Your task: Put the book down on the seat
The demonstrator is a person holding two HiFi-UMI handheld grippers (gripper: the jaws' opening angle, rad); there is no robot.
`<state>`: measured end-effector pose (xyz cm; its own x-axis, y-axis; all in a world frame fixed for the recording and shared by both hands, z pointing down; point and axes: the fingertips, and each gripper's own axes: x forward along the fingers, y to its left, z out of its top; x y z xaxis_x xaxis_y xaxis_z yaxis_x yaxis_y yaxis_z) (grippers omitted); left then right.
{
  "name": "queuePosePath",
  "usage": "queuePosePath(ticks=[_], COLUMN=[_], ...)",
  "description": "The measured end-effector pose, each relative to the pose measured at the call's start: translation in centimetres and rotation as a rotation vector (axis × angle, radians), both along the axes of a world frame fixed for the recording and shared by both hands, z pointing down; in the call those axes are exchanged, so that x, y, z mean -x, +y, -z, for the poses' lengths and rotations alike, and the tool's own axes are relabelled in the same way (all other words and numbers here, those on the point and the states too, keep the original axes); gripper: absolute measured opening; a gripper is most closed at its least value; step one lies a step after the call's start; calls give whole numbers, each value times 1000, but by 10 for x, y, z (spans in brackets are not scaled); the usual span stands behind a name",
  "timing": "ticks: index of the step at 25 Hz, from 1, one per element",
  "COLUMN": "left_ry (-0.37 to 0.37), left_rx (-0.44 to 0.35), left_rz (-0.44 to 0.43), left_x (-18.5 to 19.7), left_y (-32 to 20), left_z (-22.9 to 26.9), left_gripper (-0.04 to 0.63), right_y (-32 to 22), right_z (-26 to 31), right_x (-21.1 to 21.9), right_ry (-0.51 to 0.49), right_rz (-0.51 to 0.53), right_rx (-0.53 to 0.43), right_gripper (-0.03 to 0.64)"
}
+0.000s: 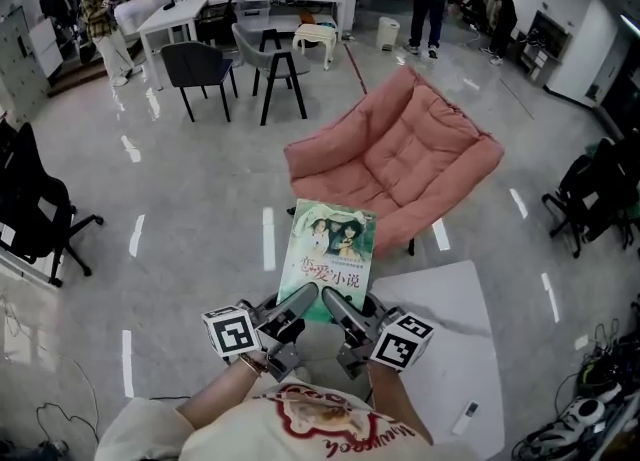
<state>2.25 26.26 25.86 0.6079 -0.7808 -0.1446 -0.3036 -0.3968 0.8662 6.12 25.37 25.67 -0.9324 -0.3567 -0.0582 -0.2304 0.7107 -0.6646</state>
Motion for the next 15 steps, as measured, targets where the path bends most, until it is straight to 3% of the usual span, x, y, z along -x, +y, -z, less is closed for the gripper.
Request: queuePosePath(ticks=[9, 15], left_ry=[8, 25], left_rx=[-4, -21], left_rz=[15, -15], left_x=[22, 44], left_y=[-44, -106], left_z=[-8, -10], left_gripper=[83, 83], right_y=[-45, -104], right_z=[-5, -6], right_x=[23, 45], right_ry=[-1, 18], right_rz=[7, -29], right_rx=[2, -6], right_gripper=[130, 130])
